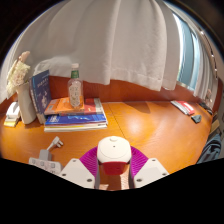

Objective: Unplug charger

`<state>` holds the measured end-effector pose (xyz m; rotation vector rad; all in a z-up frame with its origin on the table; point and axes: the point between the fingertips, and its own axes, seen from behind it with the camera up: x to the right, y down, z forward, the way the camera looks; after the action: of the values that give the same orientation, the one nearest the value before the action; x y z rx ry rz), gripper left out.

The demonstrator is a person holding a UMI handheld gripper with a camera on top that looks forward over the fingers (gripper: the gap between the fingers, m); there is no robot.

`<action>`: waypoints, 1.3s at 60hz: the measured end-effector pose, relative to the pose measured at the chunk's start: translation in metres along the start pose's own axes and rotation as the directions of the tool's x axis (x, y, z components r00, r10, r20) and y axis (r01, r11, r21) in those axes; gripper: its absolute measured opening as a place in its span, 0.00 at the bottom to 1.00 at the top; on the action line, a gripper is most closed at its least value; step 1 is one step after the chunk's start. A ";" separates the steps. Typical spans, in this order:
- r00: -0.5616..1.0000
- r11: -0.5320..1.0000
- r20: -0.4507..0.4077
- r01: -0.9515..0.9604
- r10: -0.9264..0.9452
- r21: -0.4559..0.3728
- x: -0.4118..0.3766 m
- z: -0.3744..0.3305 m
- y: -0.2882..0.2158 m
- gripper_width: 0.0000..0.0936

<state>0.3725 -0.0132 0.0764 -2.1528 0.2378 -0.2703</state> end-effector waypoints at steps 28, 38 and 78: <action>0.995 0.997 -0.091 0.042 -0.049 -0.070 0.006 -0.005 0.028 0.83; 0.993 0.997 -0.118 0.009 0.000 0.075 -0.009 -0.075 -0.034 0.83; 0.951 0.988 0.304 0.016 -0.063 0.155 -0.340 -0.356 0.022 0.84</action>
<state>-0.0550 -0.2131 0.2188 -2.0162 -0.0062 0.0282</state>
